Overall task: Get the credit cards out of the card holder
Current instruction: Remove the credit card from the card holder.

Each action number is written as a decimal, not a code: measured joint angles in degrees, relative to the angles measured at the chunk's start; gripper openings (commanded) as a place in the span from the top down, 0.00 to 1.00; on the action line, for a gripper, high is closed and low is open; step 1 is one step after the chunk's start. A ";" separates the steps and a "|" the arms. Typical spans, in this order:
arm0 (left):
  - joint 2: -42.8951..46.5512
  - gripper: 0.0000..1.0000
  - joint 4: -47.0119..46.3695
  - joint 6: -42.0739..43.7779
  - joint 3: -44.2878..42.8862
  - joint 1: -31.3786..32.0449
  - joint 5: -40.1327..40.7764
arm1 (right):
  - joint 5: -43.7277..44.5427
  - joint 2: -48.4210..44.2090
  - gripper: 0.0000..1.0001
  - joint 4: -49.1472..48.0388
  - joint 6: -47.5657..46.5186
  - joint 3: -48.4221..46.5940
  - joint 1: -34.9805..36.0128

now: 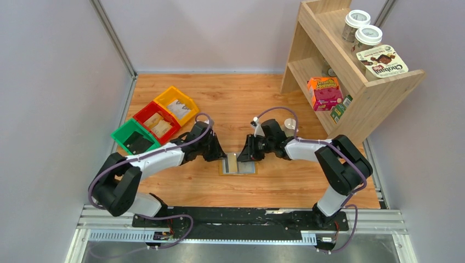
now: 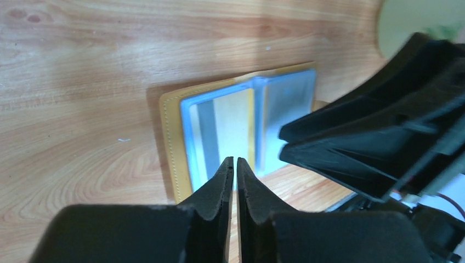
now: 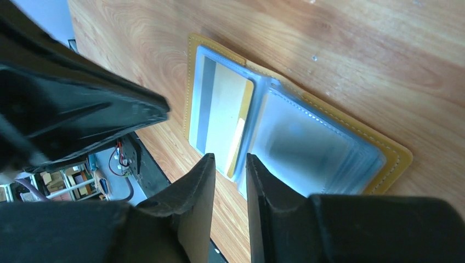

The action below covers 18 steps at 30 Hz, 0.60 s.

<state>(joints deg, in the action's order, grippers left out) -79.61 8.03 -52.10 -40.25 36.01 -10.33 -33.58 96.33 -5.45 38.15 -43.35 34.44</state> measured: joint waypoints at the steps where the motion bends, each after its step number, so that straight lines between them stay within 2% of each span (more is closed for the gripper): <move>1: -0.92 0.90 0.07 0.02 0.00 0.00 -0.02 | -0.02 0.00 0.67 0.00 0.00 -0.24 0.04; 18: -7.30 1.00 0.44 0.83 0.57 0.00 -0.79 | -0.98 4.46 0.64 -1.97 0.22 -1.70 0.79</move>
<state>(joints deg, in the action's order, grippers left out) -86.91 8.47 -51.27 -39.68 36.01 -11.11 -34.57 100.79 -7.42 38.37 -45.06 35.22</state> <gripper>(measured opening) 0.008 0.356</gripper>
